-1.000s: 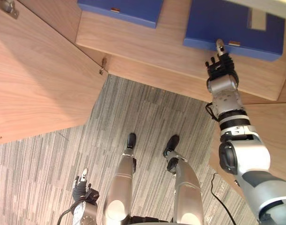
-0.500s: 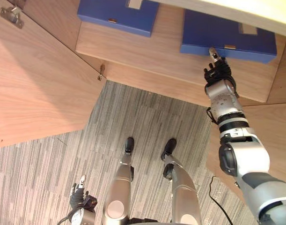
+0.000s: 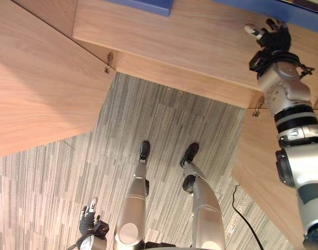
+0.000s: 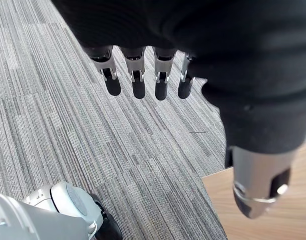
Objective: Walk over to the cabinet, pick up the folder, carry it to the office cabinet, place the folder inside the office cabinet, then close the office cabinet door
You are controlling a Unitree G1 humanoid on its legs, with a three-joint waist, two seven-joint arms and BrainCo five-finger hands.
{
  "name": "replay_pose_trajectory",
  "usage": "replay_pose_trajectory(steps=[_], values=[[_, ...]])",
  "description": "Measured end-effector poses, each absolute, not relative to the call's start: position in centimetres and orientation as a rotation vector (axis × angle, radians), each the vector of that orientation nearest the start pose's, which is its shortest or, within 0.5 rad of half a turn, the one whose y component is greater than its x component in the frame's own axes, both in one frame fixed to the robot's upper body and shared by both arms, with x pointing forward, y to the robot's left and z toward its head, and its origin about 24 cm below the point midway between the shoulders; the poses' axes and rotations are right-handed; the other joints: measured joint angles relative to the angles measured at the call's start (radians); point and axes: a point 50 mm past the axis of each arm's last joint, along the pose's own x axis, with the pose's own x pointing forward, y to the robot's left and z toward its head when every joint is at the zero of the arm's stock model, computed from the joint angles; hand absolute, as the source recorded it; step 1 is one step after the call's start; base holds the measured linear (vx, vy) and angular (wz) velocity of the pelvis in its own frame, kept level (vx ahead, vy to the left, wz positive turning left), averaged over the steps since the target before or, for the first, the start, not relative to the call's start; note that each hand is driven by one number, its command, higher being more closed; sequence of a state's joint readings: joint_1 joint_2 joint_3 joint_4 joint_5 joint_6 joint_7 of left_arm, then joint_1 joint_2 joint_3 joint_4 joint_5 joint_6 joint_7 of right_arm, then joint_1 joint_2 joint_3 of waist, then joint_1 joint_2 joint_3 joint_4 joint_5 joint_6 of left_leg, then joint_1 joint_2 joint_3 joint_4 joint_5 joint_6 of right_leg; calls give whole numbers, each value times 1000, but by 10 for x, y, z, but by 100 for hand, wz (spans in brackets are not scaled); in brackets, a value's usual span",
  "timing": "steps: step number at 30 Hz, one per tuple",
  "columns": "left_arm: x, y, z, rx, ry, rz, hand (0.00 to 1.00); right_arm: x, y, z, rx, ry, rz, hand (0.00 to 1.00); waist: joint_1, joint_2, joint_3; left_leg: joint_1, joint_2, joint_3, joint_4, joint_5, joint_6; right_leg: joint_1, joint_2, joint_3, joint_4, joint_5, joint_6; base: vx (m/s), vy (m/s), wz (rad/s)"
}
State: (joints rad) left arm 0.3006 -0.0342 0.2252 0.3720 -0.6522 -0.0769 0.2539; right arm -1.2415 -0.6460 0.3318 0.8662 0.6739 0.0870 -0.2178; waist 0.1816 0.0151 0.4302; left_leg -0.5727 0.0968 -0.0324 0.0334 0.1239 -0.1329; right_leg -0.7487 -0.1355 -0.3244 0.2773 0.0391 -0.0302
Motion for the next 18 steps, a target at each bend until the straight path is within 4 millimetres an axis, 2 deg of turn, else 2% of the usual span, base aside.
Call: replay_pose_trajectory(steps=[2, 6, 13, 14, 18], values=[[124, 218, -95, -591, 546, 764, 0, 411, -218, 283, -200, -245, -171, 0, 16, 1, 0, -4, 3, 5, -4, 4, 0, 1, 8, 1, -25, 15, -4, 33, -28, -8], [127, 218, -92, -579, 529, 730, 0, 414, -210, 286, -381, -231, -127, 0, 27, 9, -4, -4, 6, 15, -16, 14, -1, 2, 14, 2, -56, 28, -5, 20, -23, -8], [137, 215, -89, -558, 505, 666, 0, 417, -193, 278, -717, -207, -40, 0, 36, 45, -25, 1, 14, 29, -19, 16, 0, 18, 32, 6, -98, 66, -14, 37, -24, -8], [139, 215, -88, -557, 500, 657, 0, 418, -191, 273, -831, -191, -28, 0, 37, 50, -28, 9, 14, 30, -20, 16, 0, 25, 33, 6, -99, 66, -15, 52, -23, -5], [143, 216, -89, -553, 501, 643, 0, 421, -187, 252, -1085, -111, 16, 0, 45, 54, -32, 51, 17, 40, -30, 16, 0, 63, 40, 18, -113, 71, -12, 41, -20, -7]])
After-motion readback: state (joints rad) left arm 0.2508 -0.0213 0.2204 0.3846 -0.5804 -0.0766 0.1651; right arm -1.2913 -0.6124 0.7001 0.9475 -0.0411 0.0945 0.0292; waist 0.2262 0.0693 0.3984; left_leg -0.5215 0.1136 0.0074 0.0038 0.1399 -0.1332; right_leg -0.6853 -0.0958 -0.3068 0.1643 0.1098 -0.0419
